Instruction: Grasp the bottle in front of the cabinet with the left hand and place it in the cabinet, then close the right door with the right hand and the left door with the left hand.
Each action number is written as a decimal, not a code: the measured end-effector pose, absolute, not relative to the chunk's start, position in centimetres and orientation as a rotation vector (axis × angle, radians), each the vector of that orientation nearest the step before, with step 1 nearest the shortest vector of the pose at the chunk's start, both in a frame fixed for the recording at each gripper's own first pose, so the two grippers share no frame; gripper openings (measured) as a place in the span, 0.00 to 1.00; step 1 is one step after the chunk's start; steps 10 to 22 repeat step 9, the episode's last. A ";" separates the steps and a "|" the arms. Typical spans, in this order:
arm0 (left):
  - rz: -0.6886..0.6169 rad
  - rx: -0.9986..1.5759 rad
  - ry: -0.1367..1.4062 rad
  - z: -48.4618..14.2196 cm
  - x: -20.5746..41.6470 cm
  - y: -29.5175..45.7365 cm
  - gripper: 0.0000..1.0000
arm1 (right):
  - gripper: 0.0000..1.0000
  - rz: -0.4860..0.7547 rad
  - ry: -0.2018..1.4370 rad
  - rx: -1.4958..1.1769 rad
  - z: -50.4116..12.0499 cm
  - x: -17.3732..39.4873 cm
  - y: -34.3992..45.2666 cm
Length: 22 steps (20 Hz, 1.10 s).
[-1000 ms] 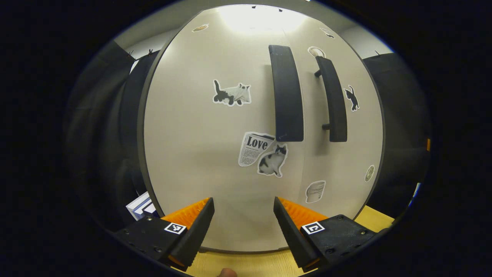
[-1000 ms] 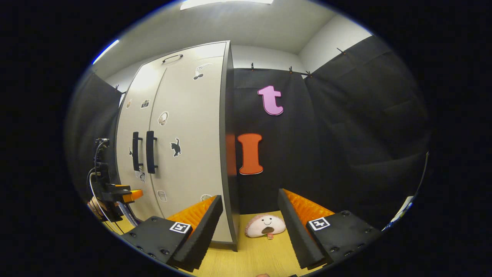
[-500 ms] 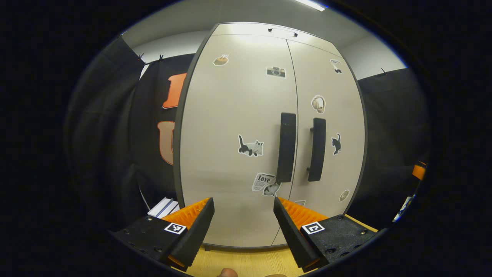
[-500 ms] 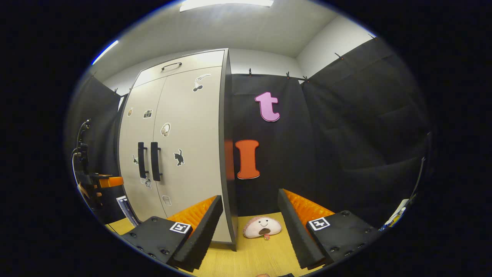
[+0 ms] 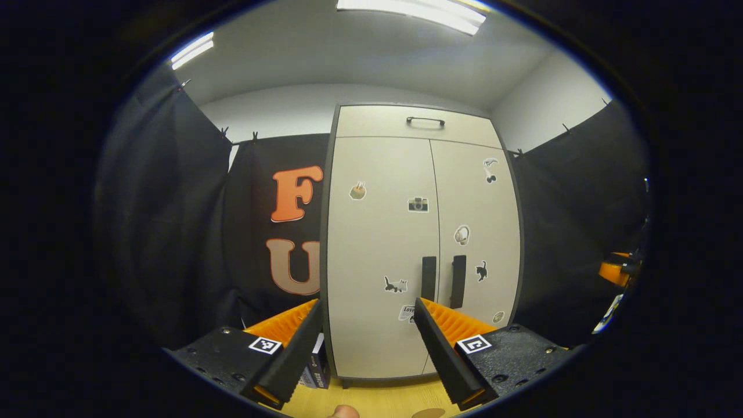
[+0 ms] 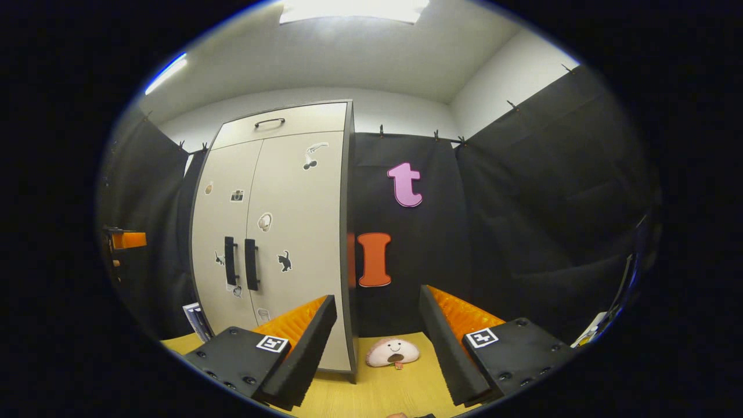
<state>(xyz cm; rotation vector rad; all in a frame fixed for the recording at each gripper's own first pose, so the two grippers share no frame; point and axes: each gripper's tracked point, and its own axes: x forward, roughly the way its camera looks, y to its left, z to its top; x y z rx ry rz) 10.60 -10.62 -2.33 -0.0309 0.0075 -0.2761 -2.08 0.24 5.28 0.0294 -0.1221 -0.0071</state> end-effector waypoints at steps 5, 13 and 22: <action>-0.272 -0.073 -0.002 -1.0 8.7 -9.4 0.94 | 0.95 0.033 -0.114 0.038 5.5 -3.2 1.8; -0.271 -0.125 0.060 -2.3 8.4 -9.2 0.95 | 0.95 0.034 -0.114 0.042 5.6 -3.5 1.8; -0.271 -0.125 0.060 -2.3 8.4 -9.2 0.95 | 0.95 0.034 -0.114 0.042 5.6 -3.5 1.8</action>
